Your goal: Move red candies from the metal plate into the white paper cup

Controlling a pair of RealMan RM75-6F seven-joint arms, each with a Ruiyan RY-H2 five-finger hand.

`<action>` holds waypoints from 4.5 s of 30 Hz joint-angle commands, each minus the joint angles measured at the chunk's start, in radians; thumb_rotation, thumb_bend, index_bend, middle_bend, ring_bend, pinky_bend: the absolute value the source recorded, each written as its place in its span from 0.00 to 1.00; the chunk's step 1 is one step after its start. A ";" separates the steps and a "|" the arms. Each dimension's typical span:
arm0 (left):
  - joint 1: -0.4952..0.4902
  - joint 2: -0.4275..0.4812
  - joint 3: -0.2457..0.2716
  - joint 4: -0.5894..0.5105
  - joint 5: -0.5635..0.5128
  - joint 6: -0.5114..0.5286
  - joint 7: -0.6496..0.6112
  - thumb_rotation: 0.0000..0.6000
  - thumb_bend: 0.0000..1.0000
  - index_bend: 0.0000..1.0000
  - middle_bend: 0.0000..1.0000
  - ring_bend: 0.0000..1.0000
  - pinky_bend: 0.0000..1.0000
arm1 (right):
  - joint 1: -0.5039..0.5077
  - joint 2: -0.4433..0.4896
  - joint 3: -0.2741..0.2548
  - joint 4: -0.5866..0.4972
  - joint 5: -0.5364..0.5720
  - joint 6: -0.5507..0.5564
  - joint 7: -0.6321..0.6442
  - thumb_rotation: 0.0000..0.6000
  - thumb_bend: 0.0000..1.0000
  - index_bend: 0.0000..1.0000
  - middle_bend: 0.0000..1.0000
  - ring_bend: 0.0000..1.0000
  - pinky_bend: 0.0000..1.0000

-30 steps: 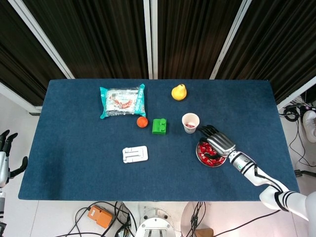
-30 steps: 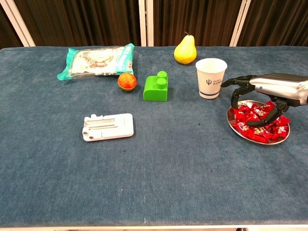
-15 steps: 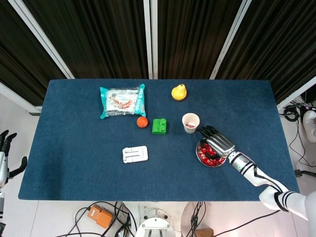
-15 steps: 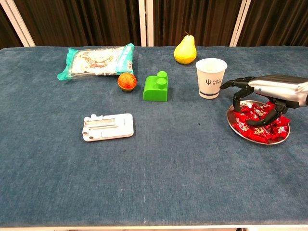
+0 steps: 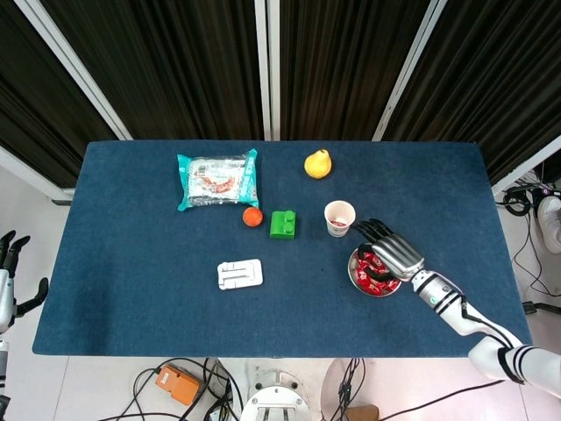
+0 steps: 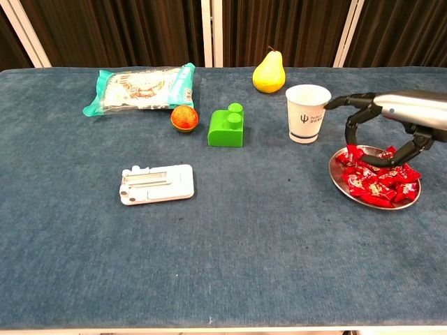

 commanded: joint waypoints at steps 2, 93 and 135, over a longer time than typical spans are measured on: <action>0.000 0.000 0.000 -0.001 0.001 0.001 -0.001 1.00 0.34 0.11 0.00 0.00 0.00 | -0.011 0.048 0.015 -0.062 -0.005 0.044 0.012 1.00 0.60 0.62 0.09 0.00 0.00; -0.001 -0.007 -0.004 -0.003 -0.004 0.005 0.003 1.00 0.34 0.11 0.00 0.00 0.00 | -0.039 0.056 -0.005 0.033 0.126 -0.149 -0.054 1.00 0.43 0.36 0.09 0.00 0.00; 0.003 -0.006 -0.008 -0.003 -0.008 0.008 -0.007 1.00 0.34 0.11 0.00 0.00 0.00 | 0.003 0.005 -0.001 0.063 0.069 -0.175 -0.043 1.00 0.44 0.51 0.09 0.00 0.00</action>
